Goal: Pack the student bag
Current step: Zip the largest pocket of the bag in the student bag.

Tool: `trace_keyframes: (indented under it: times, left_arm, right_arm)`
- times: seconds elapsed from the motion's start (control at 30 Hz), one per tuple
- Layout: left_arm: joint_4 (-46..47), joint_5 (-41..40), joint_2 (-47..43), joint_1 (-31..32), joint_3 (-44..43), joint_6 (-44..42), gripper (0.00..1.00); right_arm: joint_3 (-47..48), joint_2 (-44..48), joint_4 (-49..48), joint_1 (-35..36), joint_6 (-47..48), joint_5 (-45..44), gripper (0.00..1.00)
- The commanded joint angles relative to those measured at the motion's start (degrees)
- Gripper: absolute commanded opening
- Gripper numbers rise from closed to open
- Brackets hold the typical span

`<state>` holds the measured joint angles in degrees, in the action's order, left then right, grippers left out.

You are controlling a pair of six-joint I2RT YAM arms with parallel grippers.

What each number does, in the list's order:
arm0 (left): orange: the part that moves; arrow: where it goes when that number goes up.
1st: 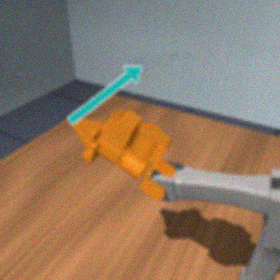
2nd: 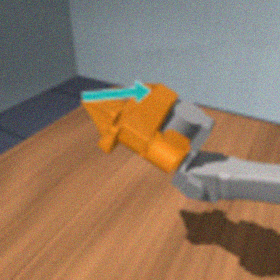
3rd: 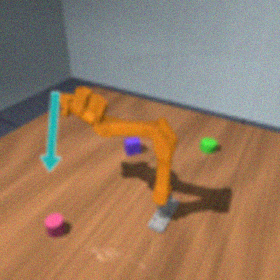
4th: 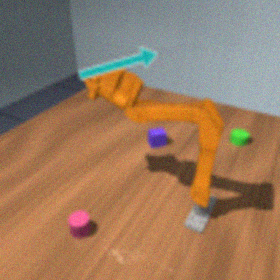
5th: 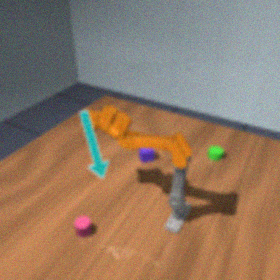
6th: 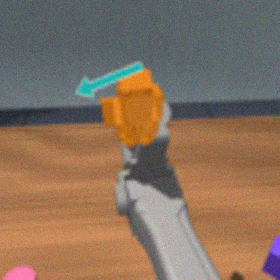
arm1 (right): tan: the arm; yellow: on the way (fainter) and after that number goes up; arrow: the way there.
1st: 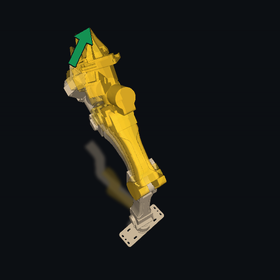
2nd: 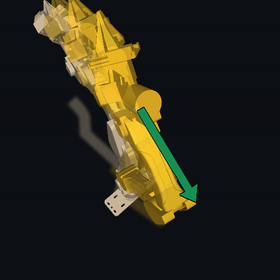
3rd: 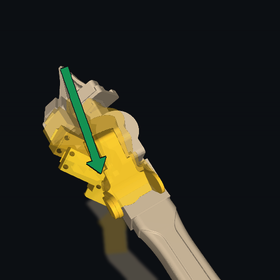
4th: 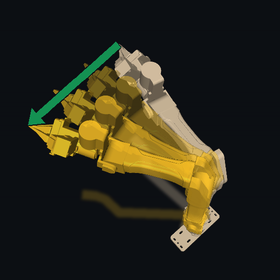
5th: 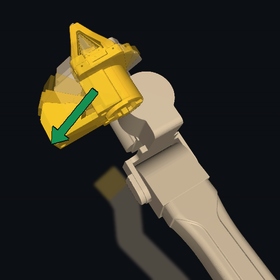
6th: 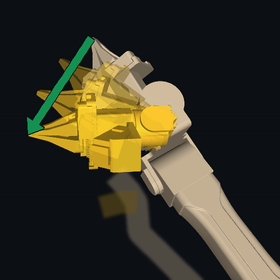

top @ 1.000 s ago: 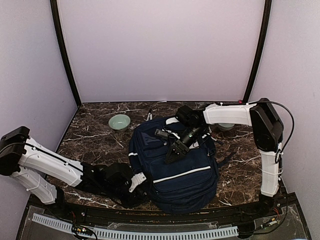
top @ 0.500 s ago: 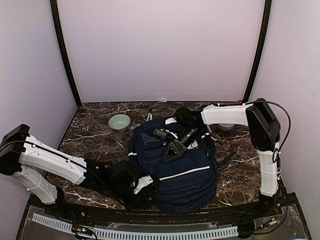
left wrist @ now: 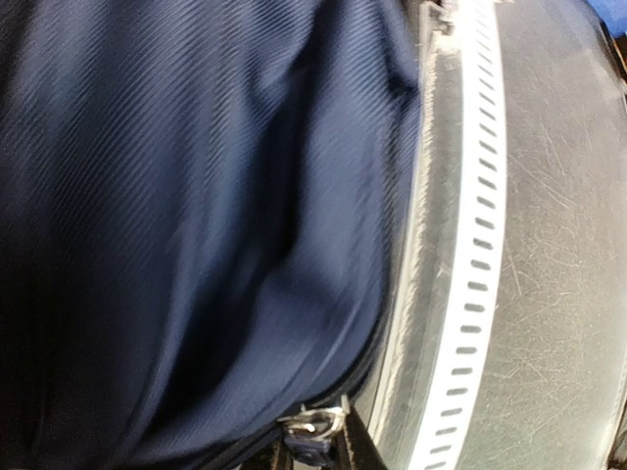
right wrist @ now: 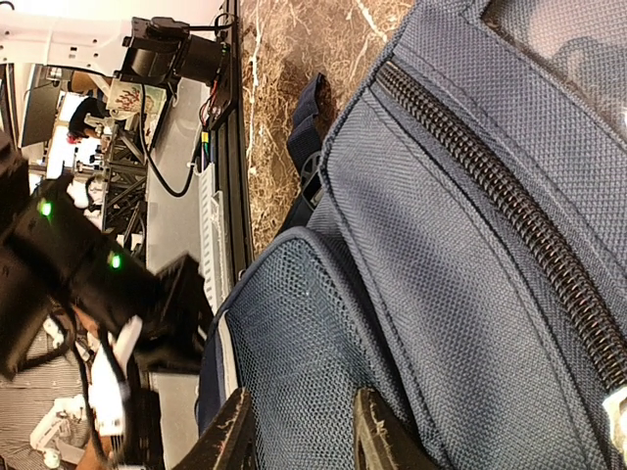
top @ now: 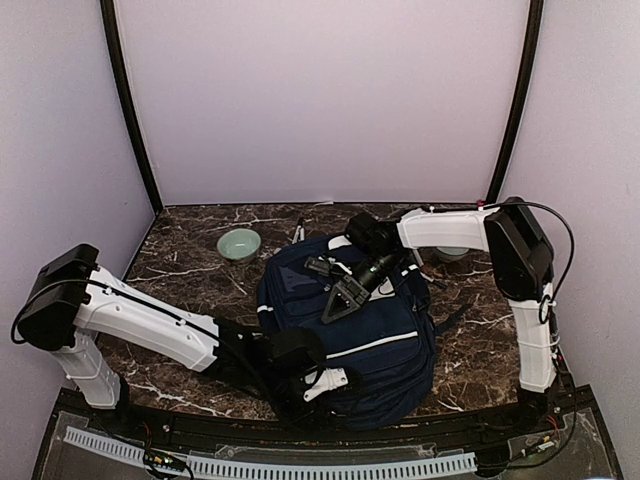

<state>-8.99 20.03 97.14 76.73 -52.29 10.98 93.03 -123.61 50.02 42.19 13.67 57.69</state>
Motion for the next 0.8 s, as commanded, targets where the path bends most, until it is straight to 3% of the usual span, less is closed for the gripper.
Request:
trace_keyframes:
  times: [0.0, 0.17, 0.33, 0.47, 0.6, 0.77]
  left_arm:
    - [-0.88, 6.09, 3.43, 1.65, -6.69, -9.5, 0.06]
    - [-9.18, 4.62, 8.66, 2.19, -16.18, -18.46, 0.06]
    - [-10.27, 3.75, 14.48, 2.19, -24.68, -25.69, 0.05]
    - [-11.53, 6.15, 19.57, 2.14, -32.79, -26.25, 0.07]
    - [-6.86, 7.45, 18.69, 2.42, -30.36, -23.53, 0.26]
    - [-8.97, -0.69, 10.67, 2.3, -25.0, -26.46, 0.41]
  right_arm:
    - [-4.13, -5.97, -7.42, 0.92, -0.23, -10.0, 0.35]
    - [-4.55, -6.54, -7.23, 1.21, 0.0, -10.31, 0.35]
    - [-3.44, -6.6, -6.77, 1.22, 0.25, -9.9, 0.35]
    - [-2.26, -6.63, -5.32, 1.22, 0.81, -9.28, 0.35]
    - [-2.74, -4.57, -3.55, 1.01, 2.5, -9.25, 0.36]
    - [-3.47, 1.53, 0.87, -2.2, 5.6, -6.8, 0.37]
